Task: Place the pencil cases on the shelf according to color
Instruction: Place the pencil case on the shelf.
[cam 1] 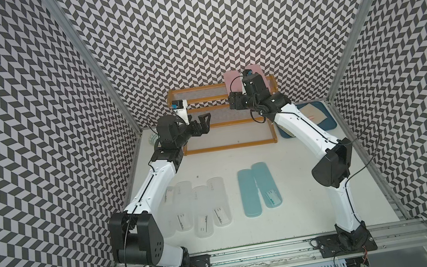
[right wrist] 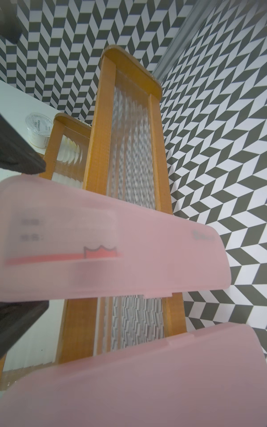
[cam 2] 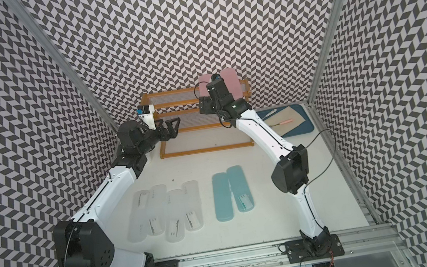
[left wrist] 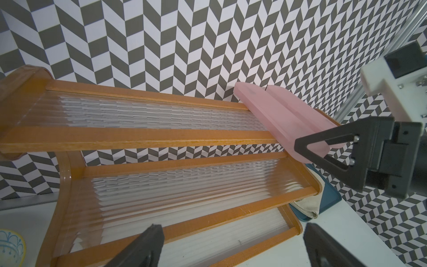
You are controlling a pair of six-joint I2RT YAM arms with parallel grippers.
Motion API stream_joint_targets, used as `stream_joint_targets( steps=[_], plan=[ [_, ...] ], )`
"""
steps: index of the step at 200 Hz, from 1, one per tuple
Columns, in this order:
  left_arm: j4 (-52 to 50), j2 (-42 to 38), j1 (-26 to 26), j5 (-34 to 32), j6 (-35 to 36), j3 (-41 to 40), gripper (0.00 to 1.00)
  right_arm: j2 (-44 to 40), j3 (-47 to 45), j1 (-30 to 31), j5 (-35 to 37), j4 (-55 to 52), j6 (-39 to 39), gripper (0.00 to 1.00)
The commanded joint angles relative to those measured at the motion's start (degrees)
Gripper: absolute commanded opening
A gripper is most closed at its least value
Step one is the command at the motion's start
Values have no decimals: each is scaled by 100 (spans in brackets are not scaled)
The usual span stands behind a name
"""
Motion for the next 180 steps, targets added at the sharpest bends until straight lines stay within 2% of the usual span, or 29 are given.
stream_joint_targets(
  steps=[1, 43, 88, 113, 143, 180],
  plan=[
    [107, 48, -38, 53, -1, -14, 99, -239, -22, -24, -363, 448, -2, 86],
    [72, 69, -38, -11, 66, -19, 99, -710, -147, -31, -223, 321, 13, 88],
    [37, 100, -59, -64, 168, -27, 99, -2083, -1361, -24, 104, 360, -221, 91],
    [73, 76, -82, 10, 106, -48, 99, -3259, -2990, -31, 365, 660, -255, 91],
    [544, 80, -133, 654, -135, -267, 99, -4737, -5365, -19, 230, 1177, -195, 91],
    [561, 382, -348, 967, -147, -206, 99, -5705, -7427, -7, 47, 982, -91, 91]
  ],
)
